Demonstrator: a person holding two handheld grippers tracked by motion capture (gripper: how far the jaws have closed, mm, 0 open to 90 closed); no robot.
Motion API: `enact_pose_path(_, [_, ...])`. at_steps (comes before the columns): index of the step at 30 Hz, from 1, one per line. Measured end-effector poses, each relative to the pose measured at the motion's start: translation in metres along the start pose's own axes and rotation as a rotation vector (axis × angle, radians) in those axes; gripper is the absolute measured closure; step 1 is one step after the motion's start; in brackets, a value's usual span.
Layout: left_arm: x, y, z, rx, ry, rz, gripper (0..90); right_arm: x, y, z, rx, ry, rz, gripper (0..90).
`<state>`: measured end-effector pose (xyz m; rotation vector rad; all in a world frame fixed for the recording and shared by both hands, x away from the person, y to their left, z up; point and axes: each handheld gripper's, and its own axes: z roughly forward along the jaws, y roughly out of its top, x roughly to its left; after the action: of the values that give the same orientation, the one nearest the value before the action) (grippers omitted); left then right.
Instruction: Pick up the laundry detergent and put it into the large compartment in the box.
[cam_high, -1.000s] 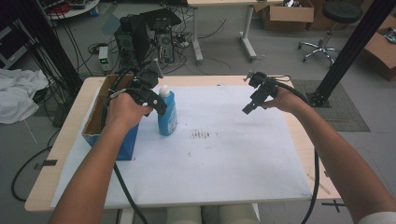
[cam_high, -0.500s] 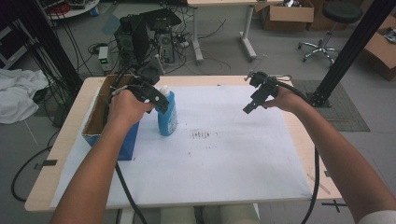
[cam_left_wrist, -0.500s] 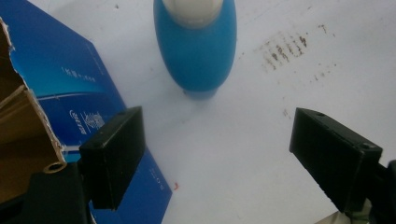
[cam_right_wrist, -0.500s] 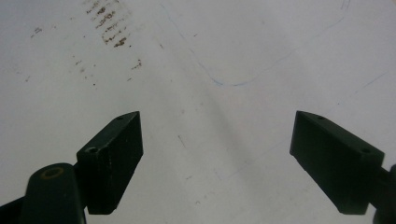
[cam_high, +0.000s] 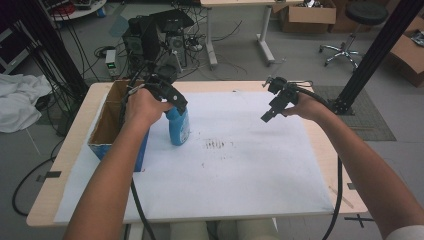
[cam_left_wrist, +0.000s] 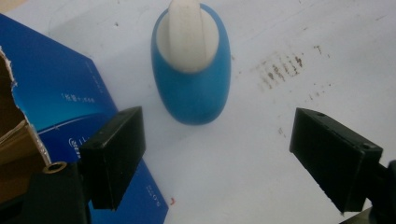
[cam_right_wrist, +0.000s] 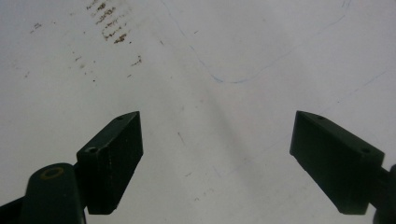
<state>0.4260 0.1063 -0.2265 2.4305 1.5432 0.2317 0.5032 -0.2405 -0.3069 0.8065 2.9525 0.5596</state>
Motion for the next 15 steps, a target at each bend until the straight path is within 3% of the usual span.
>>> enact_pose_path(15, [0.001, 0.021, 0.008, 0.004, 0.006, -0.014, 18.9, -0.003, 0.0, 0.0, -0.005, 0.0, 0.003, 17.1])
